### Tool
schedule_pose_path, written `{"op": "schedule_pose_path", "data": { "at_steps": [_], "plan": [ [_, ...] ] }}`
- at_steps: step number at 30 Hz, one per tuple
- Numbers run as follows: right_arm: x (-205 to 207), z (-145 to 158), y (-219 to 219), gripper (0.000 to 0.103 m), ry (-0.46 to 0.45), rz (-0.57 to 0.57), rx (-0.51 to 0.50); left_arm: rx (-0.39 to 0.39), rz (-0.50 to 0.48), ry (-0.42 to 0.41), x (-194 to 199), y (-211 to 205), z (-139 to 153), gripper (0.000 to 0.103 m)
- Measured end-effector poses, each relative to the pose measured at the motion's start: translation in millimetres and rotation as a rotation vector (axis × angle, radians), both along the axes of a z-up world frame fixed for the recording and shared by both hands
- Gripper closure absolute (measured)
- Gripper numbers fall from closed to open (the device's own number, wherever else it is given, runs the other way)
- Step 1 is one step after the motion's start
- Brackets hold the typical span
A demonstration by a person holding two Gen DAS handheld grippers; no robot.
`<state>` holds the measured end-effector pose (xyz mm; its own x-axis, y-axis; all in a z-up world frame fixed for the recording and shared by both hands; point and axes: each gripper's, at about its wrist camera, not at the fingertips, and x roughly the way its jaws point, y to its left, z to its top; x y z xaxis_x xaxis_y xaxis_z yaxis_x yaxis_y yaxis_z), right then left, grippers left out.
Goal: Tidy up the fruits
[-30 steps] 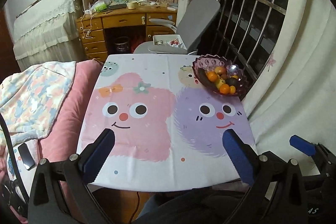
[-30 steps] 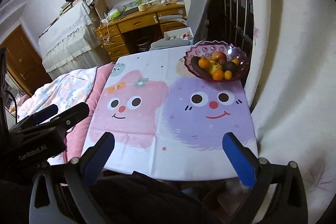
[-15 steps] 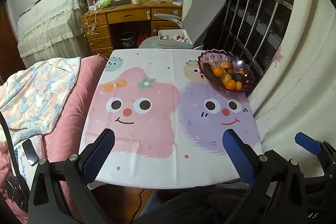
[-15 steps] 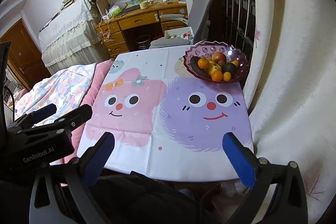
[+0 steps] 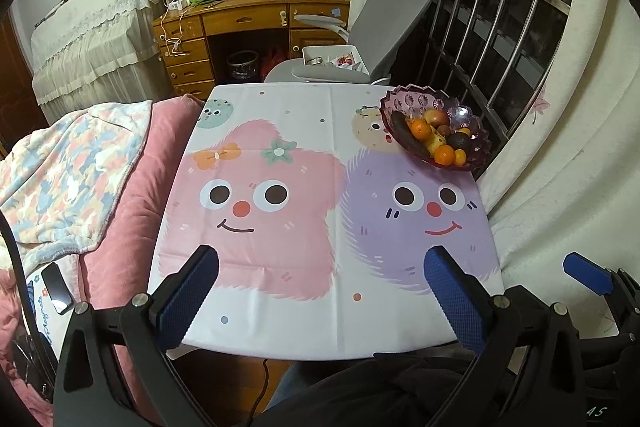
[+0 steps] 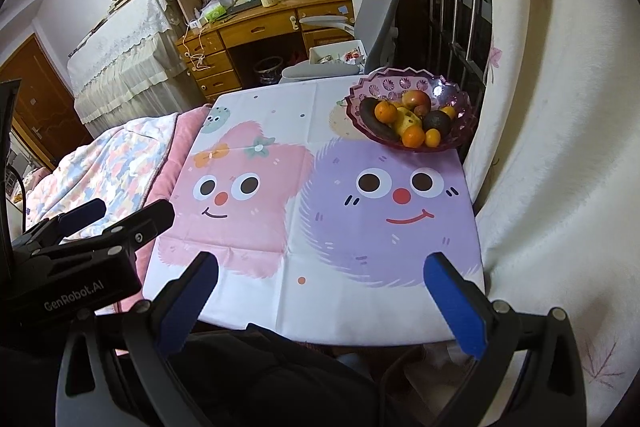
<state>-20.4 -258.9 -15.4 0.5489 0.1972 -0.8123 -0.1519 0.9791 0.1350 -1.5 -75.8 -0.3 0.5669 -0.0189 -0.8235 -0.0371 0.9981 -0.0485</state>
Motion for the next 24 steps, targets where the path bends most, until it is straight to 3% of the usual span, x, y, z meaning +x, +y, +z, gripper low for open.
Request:
{"op": "schedule_pose_path", "data": {
  "at_steps": [24],
  "plan": [
    [16.9, -8.5, 7.0, 0.0, 0.051, -0.003, -0.008, 0.0, 0.002, 0.037, 10.4, 14.4, -12.3, 0.001]
  ]
}}
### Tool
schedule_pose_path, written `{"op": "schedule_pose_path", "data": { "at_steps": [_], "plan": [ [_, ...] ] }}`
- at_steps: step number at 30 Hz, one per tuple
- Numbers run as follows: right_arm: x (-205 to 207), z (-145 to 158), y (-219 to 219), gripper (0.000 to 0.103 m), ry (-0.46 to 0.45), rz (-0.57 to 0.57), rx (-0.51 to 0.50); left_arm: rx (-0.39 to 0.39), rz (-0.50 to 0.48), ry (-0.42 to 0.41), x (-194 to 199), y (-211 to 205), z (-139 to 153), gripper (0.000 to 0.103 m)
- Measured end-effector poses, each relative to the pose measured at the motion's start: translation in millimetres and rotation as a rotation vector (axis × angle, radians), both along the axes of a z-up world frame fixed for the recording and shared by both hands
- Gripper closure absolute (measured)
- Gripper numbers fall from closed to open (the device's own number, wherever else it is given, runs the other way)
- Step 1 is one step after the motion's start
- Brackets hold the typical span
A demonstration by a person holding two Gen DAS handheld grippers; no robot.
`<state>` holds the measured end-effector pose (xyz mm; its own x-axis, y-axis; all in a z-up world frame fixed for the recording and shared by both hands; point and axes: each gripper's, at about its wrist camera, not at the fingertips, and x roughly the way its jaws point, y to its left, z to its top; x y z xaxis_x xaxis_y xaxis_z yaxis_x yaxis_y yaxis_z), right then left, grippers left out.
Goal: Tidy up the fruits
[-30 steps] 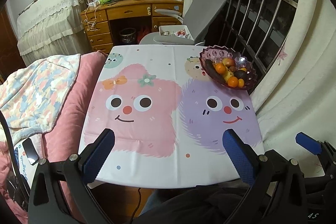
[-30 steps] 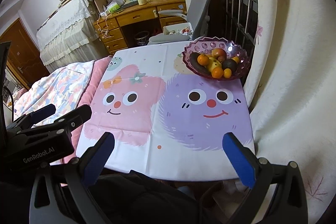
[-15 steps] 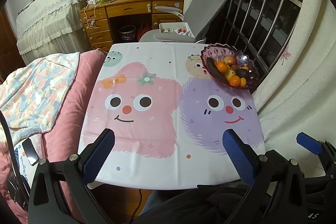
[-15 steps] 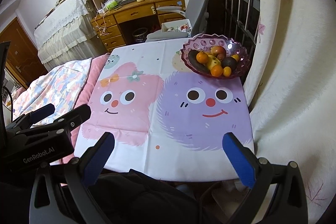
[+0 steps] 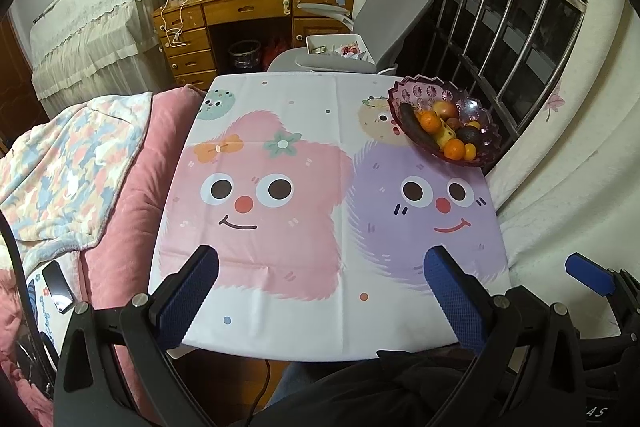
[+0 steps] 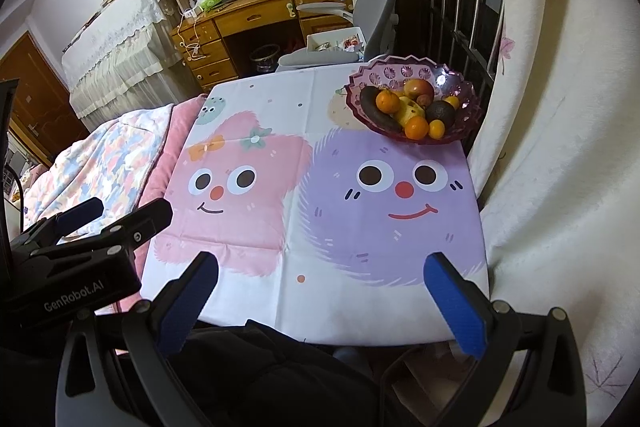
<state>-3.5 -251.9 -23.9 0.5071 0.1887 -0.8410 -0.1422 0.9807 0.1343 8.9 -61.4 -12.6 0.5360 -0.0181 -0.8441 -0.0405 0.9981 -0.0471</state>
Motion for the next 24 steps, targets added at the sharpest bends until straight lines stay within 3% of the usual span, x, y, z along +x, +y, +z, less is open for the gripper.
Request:
{"op": "schedule_pose_path", "data": {
  "at_steps": [24],
  "plan": [
    [24.4, -3.6, 6.4, 0.0, -0.006, -0.021, -0.014, 0.024, -0.027, -0.004, 25.9, 11.8, 2.2, 0.001]
  ]
}}
